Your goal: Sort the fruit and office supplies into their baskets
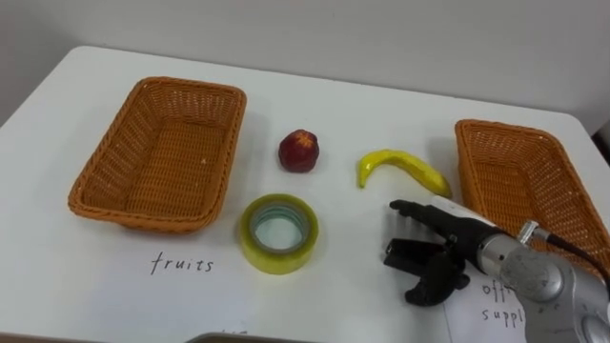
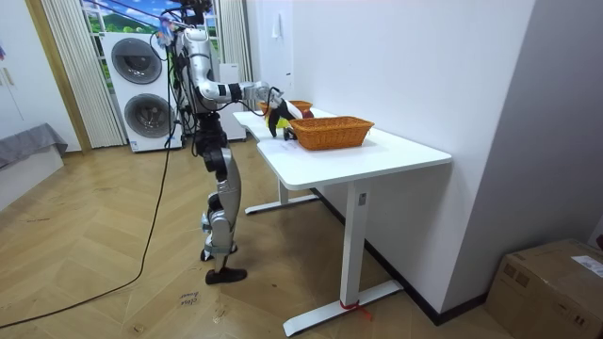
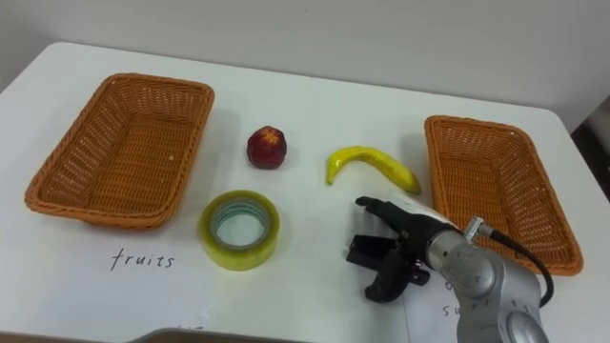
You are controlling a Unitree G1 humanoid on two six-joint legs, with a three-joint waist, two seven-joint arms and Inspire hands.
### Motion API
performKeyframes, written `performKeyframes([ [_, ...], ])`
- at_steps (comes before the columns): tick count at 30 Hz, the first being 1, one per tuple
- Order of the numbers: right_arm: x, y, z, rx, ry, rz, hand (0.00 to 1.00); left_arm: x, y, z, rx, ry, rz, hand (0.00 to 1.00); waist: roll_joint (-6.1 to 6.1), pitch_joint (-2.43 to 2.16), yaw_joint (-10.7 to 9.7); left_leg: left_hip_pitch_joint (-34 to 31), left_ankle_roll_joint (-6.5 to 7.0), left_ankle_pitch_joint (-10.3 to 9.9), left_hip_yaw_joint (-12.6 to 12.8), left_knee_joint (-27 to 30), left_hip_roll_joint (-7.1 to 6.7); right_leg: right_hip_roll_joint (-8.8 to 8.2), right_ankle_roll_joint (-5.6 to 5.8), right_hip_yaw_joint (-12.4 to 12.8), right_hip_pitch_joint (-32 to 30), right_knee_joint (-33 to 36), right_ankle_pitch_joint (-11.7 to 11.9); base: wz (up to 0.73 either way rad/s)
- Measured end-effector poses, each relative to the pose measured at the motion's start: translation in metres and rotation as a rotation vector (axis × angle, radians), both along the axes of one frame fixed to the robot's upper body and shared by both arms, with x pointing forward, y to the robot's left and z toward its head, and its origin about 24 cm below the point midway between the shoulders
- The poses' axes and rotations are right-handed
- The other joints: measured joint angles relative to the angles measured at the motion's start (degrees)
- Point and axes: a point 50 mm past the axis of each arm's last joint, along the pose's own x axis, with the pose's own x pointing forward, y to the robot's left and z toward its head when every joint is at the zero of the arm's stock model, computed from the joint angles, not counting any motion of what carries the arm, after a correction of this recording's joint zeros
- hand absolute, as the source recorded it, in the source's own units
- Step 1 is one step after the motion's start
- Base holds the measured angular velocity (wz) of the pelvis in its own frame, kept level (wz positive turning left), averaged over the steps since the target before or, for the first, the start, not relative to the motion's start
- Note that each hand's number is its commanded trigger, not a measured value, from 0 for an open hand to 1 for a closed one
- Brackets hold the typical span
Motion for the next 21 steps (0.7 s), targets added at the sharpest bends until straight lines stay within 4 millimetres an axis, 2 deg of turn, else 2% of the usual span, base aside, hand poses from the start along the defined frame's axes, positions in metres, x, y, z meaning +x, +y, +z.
performKeyframes([
  [21, -0.0003, -0.0014, -0.0017, -0.032, 0.018, -0.028, 0.00, -0.0006, 0.0001, -0.0001, 0.015, 0.019, 0.011, 0.00, -0.21, 0.11, 1.11, 0.07, 0.03, 0.01, -0.19, 0.12, 0.13, 0.00, 0.11, -0.03, 0.22, -0.02, 0.10, 0.00],
])
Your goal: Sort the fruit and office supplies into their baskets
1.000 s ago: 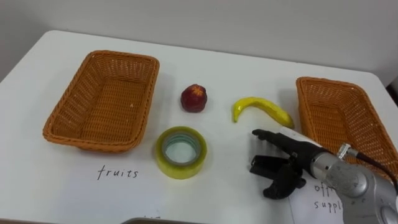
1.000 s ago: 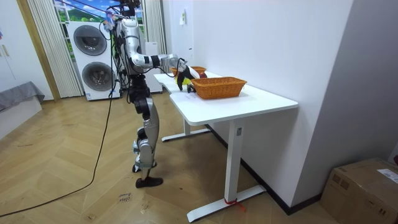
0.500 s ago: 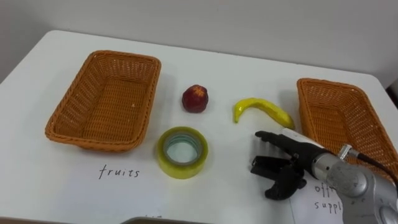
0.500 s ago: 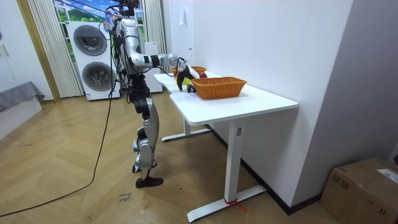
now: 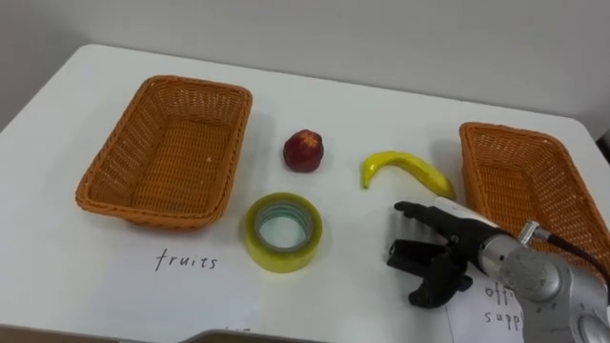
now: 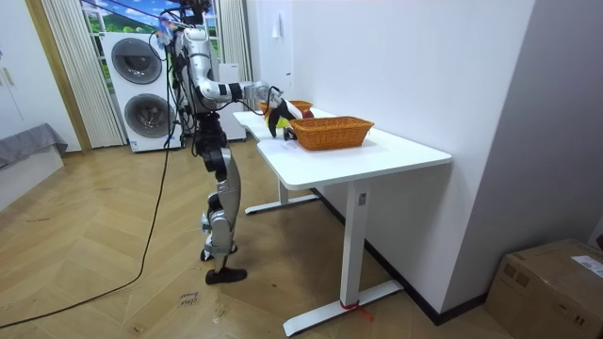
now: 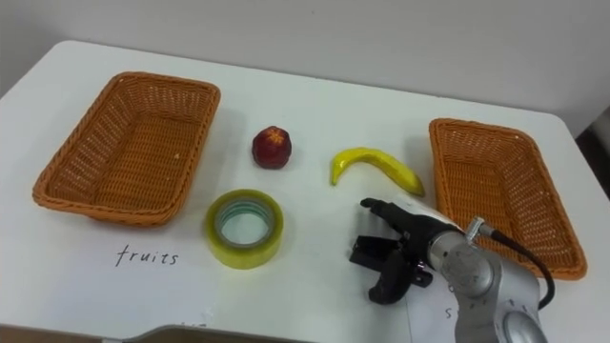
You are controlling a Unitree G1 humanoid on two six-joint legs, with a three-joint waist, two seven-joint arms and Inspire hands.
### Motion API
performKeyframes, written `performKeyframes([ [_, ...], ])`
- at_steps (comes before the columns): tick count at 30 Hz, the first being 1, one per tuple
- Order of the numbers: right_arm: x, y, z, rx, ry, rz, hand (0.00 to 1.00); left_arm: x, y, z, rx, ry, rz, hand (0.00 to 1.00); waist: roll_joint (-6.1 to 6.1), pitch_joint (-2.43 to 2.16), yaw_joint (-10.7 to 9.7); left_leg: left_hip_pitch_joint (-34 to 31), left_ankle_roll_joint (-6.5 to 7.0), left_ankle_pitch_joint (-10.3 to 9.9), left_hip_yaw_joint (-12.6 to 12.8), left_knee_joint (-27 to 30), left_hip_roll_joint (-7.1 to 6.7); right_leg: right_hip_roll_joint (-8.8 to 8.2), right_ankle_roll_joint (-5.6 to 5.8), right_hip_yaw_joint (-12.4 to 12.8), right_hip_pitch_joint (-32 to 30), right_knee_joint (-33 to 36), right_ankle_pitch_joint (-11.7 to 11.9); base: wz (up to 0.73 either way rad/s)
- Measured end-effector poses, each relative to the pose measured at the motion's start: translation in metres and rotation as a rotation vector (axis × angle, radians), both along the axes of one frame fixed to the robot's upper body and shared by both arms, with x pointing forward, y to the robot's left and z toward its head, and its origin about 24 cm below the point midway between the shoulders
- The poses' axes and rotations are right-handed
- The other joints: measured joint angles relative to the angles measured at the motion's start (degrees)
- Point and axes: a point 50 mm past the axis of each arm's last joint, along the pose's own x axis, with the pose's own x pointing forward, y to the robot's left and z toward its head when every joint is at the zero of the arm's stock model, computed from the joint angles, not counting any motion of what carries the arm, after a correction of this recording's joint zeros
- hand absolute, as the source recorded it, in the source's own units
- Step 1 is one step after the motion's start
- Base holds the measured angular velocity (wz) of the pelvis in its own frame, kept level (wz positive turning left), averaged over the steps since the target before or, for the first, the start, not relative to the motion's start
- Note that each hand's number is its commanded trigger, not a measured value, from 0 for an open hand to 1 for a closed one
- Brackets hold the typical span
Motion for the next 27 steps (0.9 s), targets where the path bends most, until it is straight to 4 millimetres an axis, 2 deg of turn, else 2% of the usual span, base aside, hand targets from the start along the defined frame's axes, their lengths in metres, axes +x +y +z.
performKeyframes([
  [8, 0.003, 0.000, -0.003, -0.012, 0.024, 0.002, 0.00, -0.001, -0.001, 0.000, -0.003, 0.015, -0.005, 0.00, 0.01, 0.01, -0.11, 0.17, 0.01, 0.00, -0.31, 0.19, 0.00, 0.00, 0.02, -0.12, 0.38, -0.04, 0.09, 0.01],
  [14, 0.008, 0.000, -0.006, -0.027, 0.039, 0.002, 0.00, 0.006, -0.004, 0.000, -0.007, 0.003, -0.030, 0.00, -0.03, 0.02, -0.16, 0.18, 0.00, 0.01, -0.81, 0.42, -0.10, -0.02, 0.01, -0.22, 0.62, -0.04, 0.16, 0.03],
  [19, 0.012, 0.002, -0.009, -0.042, 0.052, 0.010, 0.00, 0.015, -0.004, 0.000, -0.010, -0.015, -0.036, 0.00, -0.52, 0.02, -0.14, 0.18, 0.00, 0.35, -0.85, 0.39, -0.23, -0.04, -0.07, -0.28, 0.64, -0.09, 0.33, 0.00],
  [24, 0.011, 0.001, -0.015, -0.045, 0.071, 0.003, 0.00, 0.014, -0.004, 0.000, -0.010, -0.009, -0.034, 0.00, -1.37, -0.05, 0.01, 0.17, 0.04, 0.43, -1.14, 0.42, -0.22, -0.07, -0.03, -0.50, 0.72, -0.09, 0.46, 0.01],
  [27, 0.011, 0.001, -0.017, -0.052, 0.072, -0.002, 0.00, 0.012, -0.004, 0.000, -0.009, 0.005, -0.031, 0.00, -1.39, -0.07, 0.03, 0.17, 0.12, 0.48, -1.30, 0.55, -0.22, -0.16, 0.00, -1.02, 0.84, -0.09, 0.70, 0.01],
])
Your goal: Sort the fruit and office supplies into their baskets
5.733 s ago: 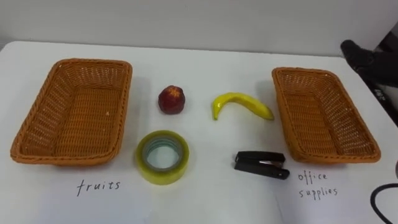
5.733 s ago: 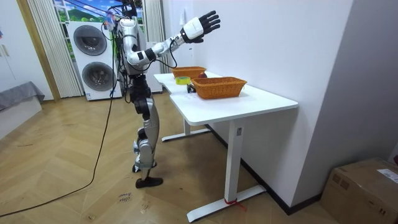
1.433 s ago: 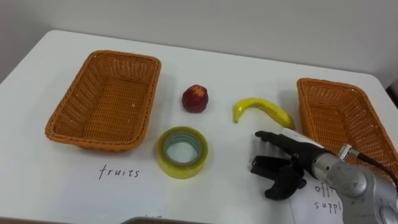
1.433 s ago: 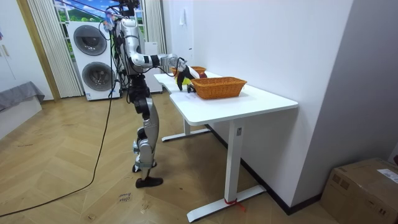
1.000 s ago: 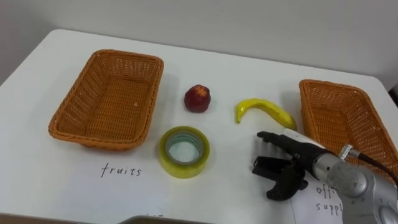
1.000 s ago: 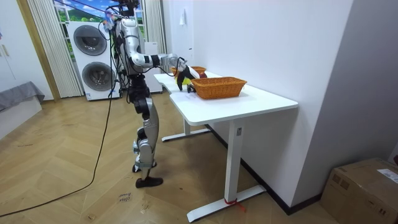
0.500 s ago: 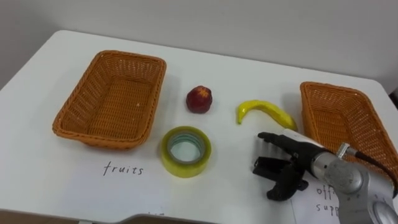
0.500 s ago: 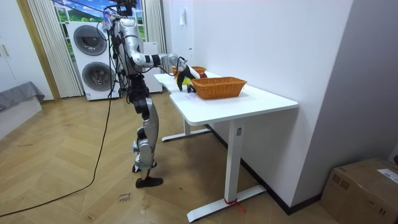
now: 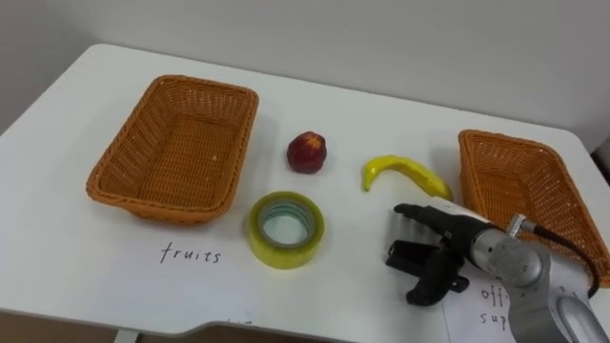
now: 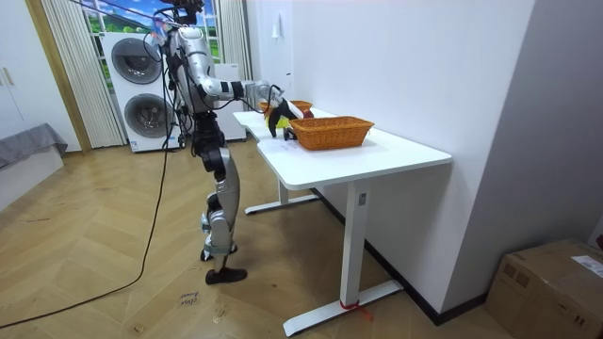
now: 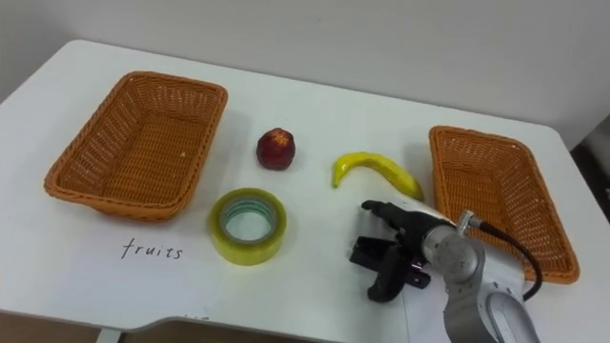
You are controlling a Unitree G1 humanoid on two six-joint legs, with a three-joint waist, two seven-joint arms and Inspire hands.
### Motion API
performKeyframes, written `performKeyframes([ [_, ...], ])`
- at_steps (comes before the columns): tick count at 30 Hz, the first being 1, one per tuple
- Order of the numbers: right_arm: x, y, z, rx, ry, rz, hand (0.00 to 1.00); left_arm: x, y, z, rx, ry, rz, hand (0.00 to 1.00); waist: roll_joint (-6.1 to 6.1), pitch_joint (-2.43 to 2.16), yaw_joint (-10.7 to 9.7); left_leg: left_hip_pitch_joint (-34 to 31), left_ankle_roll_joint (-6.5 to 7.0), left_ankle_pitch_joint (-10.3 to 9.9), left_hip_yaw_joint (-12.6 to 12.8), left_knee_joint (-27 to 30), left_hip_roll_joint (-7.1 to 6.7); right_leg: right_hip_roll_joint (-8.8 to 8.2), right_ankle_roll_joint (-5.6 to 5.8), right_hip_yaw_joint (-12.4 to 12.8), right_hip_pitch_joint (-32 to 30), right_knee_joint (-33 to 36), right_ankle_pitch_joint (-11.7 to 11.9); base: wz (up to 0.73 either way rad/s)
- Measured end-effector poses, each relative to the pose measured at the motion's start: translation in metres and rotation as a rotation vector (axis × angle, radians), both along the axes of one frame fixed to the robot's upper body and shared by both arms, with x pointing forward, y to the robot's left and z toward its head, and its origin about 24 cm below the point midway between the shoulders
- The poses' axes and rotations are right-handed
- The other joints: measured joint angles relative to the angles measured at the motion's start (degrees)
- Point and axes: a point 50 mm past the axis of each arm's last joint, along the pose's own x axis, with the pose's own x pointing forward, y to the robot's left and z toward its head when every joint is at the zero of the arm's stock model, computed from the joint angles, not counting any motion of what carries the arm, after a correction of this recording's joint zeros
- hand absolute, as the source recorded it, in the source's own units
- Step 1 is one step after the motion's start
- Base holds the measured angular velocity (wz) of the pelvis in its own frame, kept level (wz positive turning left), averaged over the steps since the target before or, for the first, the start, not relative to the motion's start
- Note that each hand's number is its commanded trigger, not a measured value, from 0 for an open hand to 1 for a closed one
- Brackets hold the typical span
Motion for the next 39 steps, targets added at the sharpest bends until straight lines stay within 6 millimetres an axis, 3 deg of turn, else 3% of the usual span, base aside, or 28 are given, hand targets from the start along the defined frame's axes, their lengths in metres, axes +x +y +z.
performKeyframes([
  [4, -0.001, -0.001, -0.001, -0.008, 0.009, -0.022, 0.00, 0.001, 0.000, 0.001, 0.004, 0.000, 0.002, 0.00, 0.06, -0.03, 0.04, 0.01, 0.13, 0.08, -0.28, 0.07, -0.11, -0.19, 0.05, -0.72, 0.13, 0.01, 0.04, 0.04],
  [5, -0.001, -0.001, -0.002, -0.008, 0.010, -0.024, 0.58, 0.001, 0.000, 0.001, 0.005, -0.002, 0.003, 0.00, 0.08, -0.04, 0.04, 0.01, 0.13, 0.09, -0.29, 0.08, -0.11, -0.19, 0.05, -0.72, 0.15, 0.01, 0.04, 0.00],
  [6, -0.001, -0.002, -0.002, -0.009, 0.011, -0.026, 0.75, 0.002, 0.001, 0.001, 0.006, -0.007, 0.005, 0.00, 0.09, -0.05, 0.05, 0.04, 0.13, 0.09, -0.29, 0.11, -0.12, -0.19, 0.05, -0.73, 0.19, 0.01, 0.05, 0.00],
  [7, -0.001, -0.002, -0.003, -0.011, 0.012, -0.032, 1.00, 0.003, 0.001, 0.001, 0.008, -0.011, 0.005, 0.00, 0.11, -0.06, 0.06, 0.12, 0.13, 0.09, -0.30, 0.13, -0.12, -0.19, 0.06, -0.74, 0.29, 0.00, 0.05, 0.00],
  [20, 0.000, -0.005, -0.008, -0.143, -0.063, -0.077, 1.00, 0.008, 0.001, 0.003, 0.033, -0.031, 0.004, 0.00, 0.87, -0.49, 0.24, 0.94, 0.36, 0.33, -1.08, -0.06, -0.41, -0.68, 0.13, -2.26, 1.13, 0.03, 0.09, 0.04],
  [24, 0.001, -0.007, -0.013, -0.203, -0.106, -0.111, 1.00, 0.005, 0.001, 0.003, 0.047, -0.015, 0.009, 0.00, 1.04, -0.58, 1.16, 0.91, 0.36, 0.33, -1.48, -0.05, -0.45, -0.67, 0.13, -2.25, 1.49, 0.00, 0.09, 0.05],
  [28, 0.001, -0.008, -0.015, -0.218, -0.116, -0.127, 1.00, 0.003, 0.001, 0.003, 0.055, -0.003, 0.013, 0.00, 1.61, -0.91, 1.34, 1.02, 0.36, 0.34, -1.61, -0.05, -0.48, -0.63, 0.14, -2.27, 1.70, -0.13, 0.09, 0.01],
  [39, 0.000, -0.006, -0.017, -0.199, -0.129, -0.131, 1.00, 0.004, -0.002, 0.002, 0.068, 0.001, -0.012, 0.00, 1.90, -0.78, 1.20, 1.51, 0.24, 0.48, -1.09, -0.55, -0.47, -0.55, 0.14, -1.16, 1.72, -0.05, 0.09, -0.02],
])
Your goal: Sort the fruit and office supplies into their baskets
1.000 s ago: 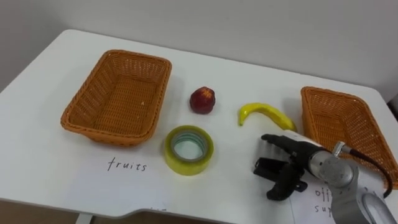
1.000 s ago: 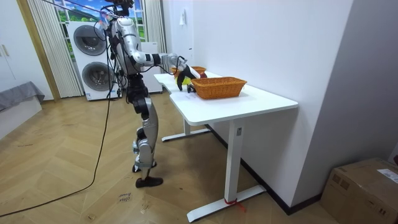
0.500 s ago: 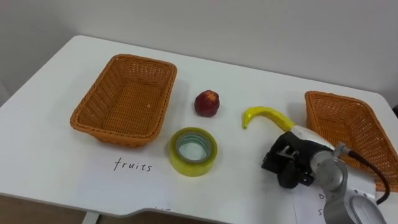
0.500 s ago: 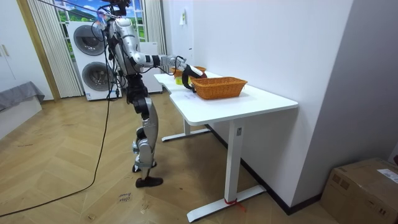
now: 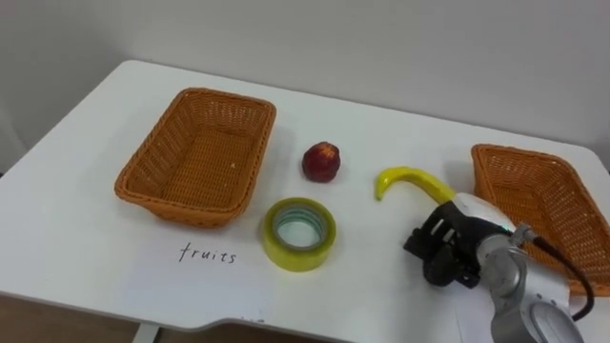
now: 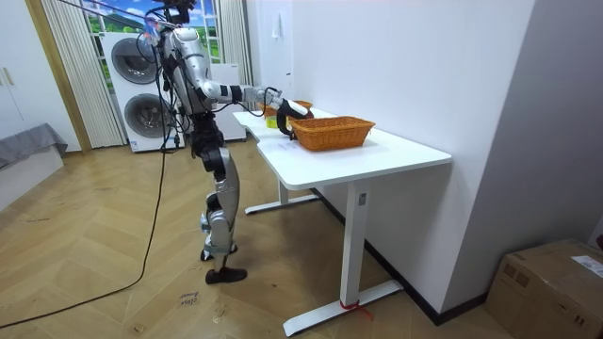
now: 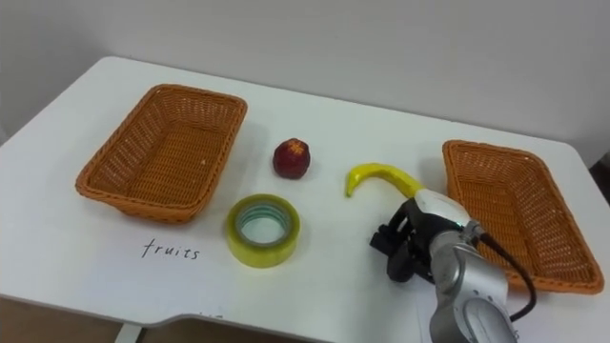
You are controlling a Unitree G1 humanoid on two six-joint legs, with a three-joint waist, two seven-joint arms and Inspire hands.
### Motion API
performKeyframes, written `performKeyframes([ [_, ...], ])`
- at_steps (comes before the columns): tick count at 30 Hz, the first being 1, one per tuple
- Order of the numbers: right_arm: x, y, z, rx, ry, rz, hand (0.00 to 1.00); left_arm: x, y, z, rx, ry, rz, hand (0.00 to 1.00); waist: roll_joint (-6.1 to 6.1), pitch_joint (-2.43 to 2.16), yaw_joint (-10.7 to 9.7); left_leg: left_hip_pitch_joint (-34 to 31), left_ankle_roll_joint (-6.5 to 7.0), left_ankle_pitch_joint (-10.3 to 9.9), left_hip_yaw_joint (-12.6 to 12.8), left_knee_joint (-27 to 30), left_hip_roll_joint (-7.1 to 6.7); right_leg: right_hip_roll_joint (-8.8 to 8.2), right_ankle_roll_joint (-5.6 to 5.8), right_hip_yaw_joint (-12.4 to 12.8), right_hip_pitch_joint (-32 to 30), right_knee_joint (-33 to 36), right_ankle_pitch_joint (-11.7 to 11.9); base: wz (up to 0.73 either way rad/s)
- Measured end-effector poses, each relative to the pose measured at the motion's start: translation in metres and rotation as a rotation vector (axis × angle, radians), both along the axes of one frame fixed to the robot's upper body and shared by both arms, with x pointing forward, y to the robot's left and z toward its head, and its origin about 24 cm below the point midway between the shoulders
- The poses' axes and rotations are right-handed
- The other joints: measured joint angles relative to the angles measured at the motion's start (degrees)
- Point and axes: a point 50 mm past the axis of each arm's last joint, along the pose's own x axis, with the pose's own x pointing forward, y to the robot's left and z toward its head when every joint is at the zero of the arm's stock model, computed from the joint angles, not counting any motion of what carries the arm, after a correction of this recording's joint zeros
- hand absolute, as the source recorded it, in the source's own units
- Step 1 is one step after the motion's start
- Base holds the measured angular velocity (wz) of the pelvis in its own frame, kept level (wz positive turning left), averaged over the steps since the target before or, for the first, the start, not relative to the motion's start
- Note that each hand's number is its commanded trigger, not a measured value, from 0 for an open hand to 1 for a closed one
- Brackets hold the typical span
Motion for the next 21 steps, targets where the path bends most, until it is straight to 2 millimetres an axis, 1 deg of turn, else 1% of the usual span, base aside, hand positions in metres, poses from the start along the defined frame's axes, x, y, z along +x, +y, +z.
performKeyframes([
  [4, 0.002, 0.003, 0.008, 0.007, -0.038, 0.018, 1.00, 0.004, -0.002, 0.000, -0.004, -0.020, -0.016, 0.00, 0.21, 0.00, -0.31, -0.75, -0.09, 0.08, 0.05, 0.03, -0.01, 0.06, 0.00, 0.27, -0.80, 0.08, -0.01, 0.00],
  [6, 0.003, 0.004, 0.013, 0.016, -0.055, 0.021, 1.00, 0.005, -0.003, 0.000, -0.008, -0.028, -0.023, 0.00, 0.52, 0.19, -0.84, -0.96, -0.07, 0.12, 0.33, -0.09, 0.02, 0.11, 0.00, 0.54, -1.22, 0.17, -0.01, -0.08],
  [9, 0.005, 0.010, 0.024, 0.054, -0.075, 0.051, 1.00, 0.007, -0.003, 0.001, -0.009, -0.047, -0.026, 0.00, 1.00, 0.48, -1.03, -1.25, -0.17, 0.28, 1.79, -0.51, 0.24, 0.48, -0.07, 1.98, -2.22, 0.19, 0.03, -0.21],
  [10, 0.005, 0.013, 0.028, 0.083, -0.078, 0.070, 1.00, 0.006, -0.003, 0.001, -0.010, -0.054, -0.027, 0.00, 1.04, 0.54, -1.43, -1.26, -0.19, 0.29, 1.90, -0.70, 0.19, 0.56, -0.07, 2.11, -2.35, 0.19, 0.03, -0.17],
  [12, 0.002, 0.018, 0.034, 0.124, -0.083, 0.094, 1.00, 0.006, -0.003, 0.000, -0.014, -0.060, -0.026, 0.00, 0.97, 0.50, -2.04, -1.57, -0.27, 0.34, 1.94, -1.05, 0.13, 0.72, -0.07, 2.22, -2.91, 0.22, 0.03, -0.02],
  [13, 0.001, 0.022, 0.039, 0.151, -0.098, 0.119, 1.00, 0.005, -0.003, 0.000, -0.016, -0.062, -0.026, 0.00, 0.87, 0.71, -2.55, -1.75, -0.30, 0.36, 1.94, -1.16, 0.15, 0.78, -0.07, 2.20, -3.13, 0.18, 0.03, 0.00],
  [14, 0.001, 0.024, 0.041, 0.167, -0.105, 0.132, 1.00, 0.004, -0.003, 0.000, -0.017, -0.064, -0.026, 0.00, 0.84, 0.78, -2.80, -1.74, -0.31, 0.36, 1.94, -1.23, 0.16, 0.80, -0.07, 2.21, -3.16, 0.18, 0.02, 0.00],
  [15, 0.002, 0.027, 0.045, 0.186, -0.118, 0.153, 1.00, 0.001, -0.004, -0.001, -0.019, -0.057, -0.024, 0.00, 0.66, 0.68, -2.98, -1.72, -0.31, 0.36, 1.99, -1.43, 0.18, 0.86, -0.07, 2.31, -3.30, 0.17, 0.02, -0.03],
  [17, 0.002, 0.028, 0.050, 0.217, -0.141, 0.162, 1.00, -0.003, -0.004, -0.003, -0.021, -0.041, -0.019, 0.00, 0.51, 0.64, -2.87, -1.72, -0.32, 0.38, 2.17, -1.41, 0.21, 0.91, -0.07, 2.77, -3.55, 0.16, 0.02, -0.06],
  [19, 0.003, 0.029, 0.061, 0.277, -0.192, 0.177, 1.00, -0.006, -0.003, -0.003, -0.022, -0.040, -0.012, 0.00, 0.23, 0.81, -2.84, -1.67, -0.31, 0.37, 2.62, -1.44, 0.23, 0.93, -0.06, 3.50, -3.72, 0.12, 0.02, -0.10],
  [21, 0.004, 0.029, 0.071, 0.316, -0.237, 0.191, 1.00, -0.013, -0.001, -0.004, -0.018, -0.021, 0.005, 0.00, 0.05, 1.09, -3.01, -1.64, -0.30, 0.37, 2.69, -1.43, 0.24, 0.89, -0.06, 3.72, -3.71, 0.11, 0.02, -0.03],
])
